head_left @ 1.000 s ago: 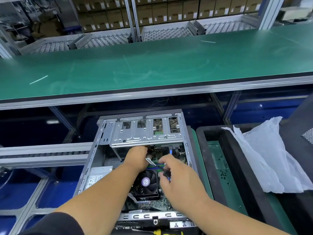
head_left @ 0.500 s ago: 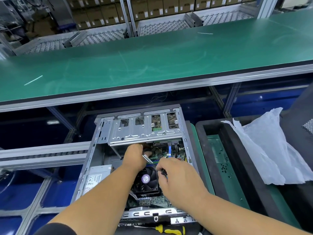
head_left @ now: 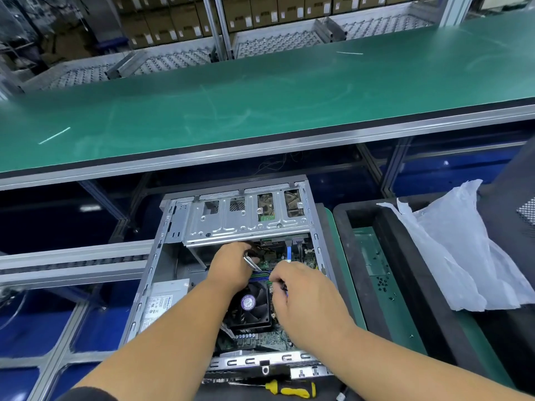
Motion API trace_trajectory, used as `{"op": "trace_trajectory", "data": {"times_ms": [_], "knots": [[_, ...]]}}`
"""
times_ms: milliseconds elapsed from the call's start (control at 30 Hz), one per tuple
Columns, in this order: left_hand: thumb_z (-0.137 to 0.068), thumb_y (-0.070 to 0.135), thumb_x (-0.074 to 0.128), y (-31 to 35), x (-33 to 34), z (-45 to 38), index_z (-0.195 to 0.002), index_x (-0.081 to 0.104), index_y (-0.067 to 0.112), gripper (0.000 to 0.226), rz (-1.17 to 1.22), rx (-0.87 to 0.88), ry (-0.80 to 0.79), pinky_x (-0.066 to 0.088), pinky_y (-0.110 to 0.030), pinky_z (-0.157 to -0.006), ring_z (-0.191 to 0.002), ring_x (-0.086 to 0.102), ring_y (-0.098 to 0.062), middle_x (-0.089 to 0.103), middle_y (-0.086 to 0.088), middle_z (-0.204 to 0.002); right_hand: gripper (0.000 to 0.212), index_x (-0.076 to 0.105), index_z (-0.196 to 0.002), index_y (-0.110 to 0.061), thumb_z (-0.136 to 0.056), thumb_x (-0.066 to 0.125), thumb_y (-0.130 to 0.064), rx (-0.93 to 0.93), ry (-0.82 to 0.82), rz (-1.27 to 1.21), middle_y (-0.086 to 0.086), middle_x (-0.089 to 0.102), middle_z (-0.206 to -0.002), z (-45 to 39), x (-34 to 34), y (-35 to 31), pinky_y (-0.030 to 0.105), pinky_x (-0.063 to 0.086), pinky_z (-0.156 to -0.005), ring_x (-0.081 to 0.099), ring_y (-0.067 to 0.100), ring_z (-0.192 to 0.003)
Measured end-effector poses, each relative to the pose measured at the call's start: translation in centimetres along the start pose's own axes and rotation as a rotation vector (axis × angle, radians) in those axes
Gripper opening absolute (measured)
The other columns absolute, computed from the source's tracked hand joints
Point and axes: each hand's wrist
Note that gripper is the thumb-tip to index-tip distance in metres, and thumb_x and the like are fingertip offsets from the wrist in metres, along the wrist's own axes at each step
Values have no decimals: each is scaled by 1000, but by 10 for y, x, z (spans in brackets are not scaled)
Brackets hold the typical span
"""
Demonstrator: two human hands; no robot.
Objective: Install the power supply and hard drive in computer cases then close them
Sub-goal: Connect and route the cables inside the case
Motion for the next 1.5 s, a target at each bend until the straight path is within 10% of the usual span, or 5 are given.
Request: {"op": "trace_trajectory", "data": {"times_ms": [300, 533, 700, 1033, 1500], "knots": [[-91, 62, 64, -3, 8, -16, -66, 52, 21, 49, -228, -75, -66, 29, -36, -97, -97, 55, -24, 56, 3, -80, 8, 64, -93, -34, -92, 58, -29, -8, 41, 149, -15, 61, -86, 0, 6, 3, 45, 25, -117, 54, 11, -101], [-96, 66, 52, -4, 18, -34, -120, 68, 45, 35, -424, -110, -176, 19, -49, -116, -133, 48, -27, 63, 4, -130, 12, 68, -89, -35, -89, 57, -39, 28, -3, 272, -17, 63, -82, -2, 11, 2, 52, 8, -117, 56, 10, -110], [-94, 71, 50, -8, 25, -37, -117, 69, 32, 49, -426, -134, -165, 19, -46, -110, -128, 51, -31, 65, -3, -123, 15, 68, -95, -35, -93, 54, -40, 33, -56, 298, -18, 65, -87, -3, 10, 2, 54, 0, -118, 51, 9, -114], [-95, 68, 54, -8, 21, -36, -97, 54, 64, 5, -472, -184, -250, 20, -51, -114, -135, 42, -29, 58, 8, -129, 19, 69, -92, -35, -92, 51, -42, 41, -60, 333, -17, 67, -83, -4, 12, 2, 54, -2, -117, 53, 10, -113], [-98, 46, 62, -19, 29, -43, -122, 68, 23, 34, -384, -47, -207, 53, -35, -93, -112, 65, -26, 69, -3, -121, 20, 68, -96, -35, -92, 50, -41, 49, -97, 374, -15, 68, -85, -5, 12, 2, 56, -6, -117, 53, 11, -115]]}}
Point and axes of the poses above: each hand's wrist, its own z-axis away from the middle knuckle, its own x-axis out of the palm, y = z × x
